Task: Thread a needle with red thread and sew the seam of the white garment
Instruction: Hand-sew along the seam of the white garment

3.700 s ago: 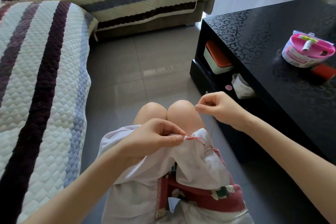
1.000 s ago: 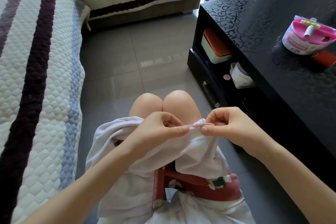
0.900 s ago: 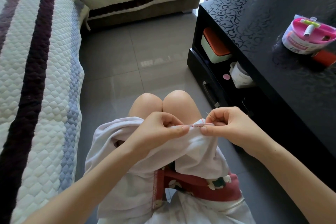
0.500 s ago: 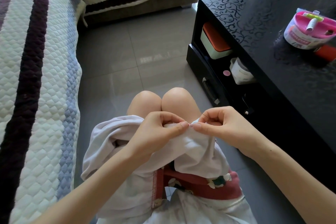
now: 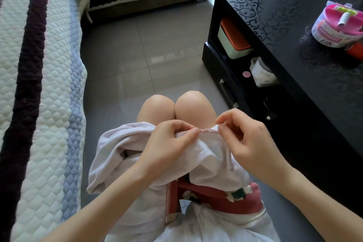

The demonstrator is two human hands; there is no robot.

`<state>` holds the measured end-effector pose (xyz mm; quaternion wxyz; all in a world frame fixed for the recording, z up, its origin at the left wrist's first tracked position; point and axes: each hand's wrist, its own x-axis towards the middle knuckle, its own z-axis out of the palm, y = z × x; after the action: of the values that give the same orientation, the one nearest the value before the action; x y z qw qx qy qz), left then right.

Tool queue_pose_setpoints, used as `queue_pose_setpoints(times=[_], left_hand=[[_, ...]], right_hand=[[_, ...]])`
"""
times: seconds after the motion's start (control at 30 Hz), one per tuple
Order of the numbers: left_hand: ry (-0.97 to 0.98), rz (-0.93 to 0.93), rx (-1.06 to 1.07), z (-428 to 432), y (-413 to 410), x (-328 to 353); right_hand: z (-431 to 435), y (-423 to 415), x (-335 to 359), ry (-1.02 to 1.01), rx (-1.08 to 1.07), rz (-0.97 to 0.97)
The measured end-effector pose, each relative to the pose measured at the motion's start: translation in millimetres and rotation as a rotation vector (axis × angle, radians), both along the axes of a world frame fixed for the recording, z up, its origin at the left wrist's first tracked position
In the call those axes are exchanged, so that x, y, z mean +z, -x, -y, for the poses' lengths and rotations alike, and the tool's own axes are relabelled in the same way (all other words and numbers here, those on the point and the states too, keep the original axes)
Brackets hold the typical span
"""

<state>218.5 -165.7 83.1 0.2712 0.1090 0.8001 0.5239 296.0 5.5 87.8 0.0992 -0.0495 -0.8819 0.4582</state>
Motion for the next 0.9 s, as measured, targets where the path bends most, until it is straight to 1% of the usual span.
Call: queue_pose_setpoints(times=[0.1, 0.17, 0.4, 0.9], left_hand=[[0.002, 0.004, 0.005, 0.7, 0.4, -0.7], [-0.004, 0.006, 0.007, 0.8, 0.4, -0.9], [-0.009, 0.015, 0.014, 1.8, 1.0, -0.2], [-0.029, 0.017, 0.010, 2.7, 1.0, 1.1]], right_hand=[[6.8, -6.8, 7.0, -0.217, 0.036, -0.112], [9.4, -7.1, 6.7, -0.277, 0.031, -0.114], [12.8, -3.5, 7.0, -0.248, 0.049, -0.060], [13.9, -2.4, 6.3, -0.231, 0.028, -0.046]])
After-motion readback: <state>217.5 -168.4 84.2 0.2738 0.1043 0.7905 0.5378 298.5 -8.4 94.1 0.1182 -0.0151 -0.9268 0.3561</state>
